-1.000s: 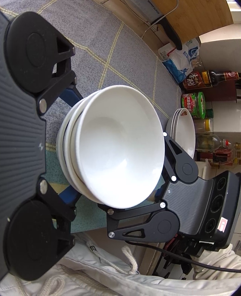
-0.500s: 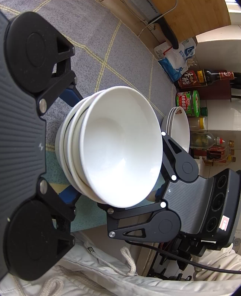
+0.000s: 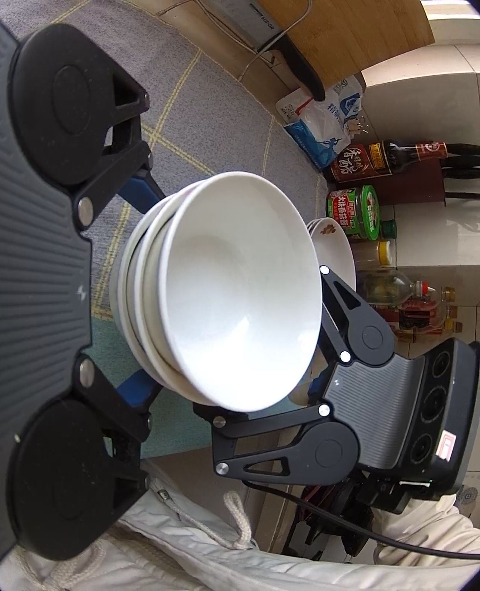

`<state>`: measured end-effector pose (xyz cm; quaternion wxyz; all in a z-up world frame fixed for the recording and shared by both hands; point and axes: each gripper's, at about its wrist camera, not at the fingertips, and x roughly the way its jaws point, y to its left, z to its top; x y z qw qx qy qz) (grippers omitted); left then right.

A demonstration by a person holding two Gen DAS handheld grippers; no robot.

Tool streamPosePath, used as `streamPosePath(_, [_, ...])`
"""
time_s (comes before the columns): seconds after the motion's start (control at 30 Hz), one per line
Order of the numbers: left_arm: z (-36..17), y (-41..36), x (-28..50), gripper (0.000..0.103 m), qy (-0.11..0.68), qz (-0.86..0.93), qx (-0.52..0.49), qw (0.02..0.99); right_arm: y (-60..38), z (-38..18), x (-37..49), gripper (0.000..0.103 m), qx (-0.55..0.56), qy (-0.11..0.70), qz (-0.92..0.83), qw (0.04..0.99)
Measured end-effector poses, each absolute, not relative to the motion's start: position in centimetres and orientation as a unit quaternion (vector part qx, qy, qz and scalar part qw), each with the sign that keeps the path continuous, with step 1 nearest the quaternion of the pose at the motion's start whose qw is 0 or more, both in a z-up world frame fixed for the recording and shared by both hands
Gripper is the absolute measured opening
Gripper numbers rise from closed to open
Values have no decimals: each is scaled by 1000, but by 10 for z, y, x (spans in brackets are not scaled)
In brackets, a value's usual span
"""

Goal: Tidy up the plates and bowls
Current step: 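Lift the bowl pile with both grippers and carry it onto the plate stack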

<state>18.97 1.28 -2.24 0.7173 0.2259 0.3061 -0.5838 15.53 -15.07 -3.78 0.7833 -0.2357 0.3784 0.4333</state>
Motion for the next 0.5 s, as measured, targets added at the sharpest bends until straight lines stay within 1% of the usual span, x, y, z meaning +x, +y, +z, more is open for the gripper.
streamPosePath(0.5, [1,-103,205,90,279,-578,229,732,-267,-8,173,86,-258,367,421,789])
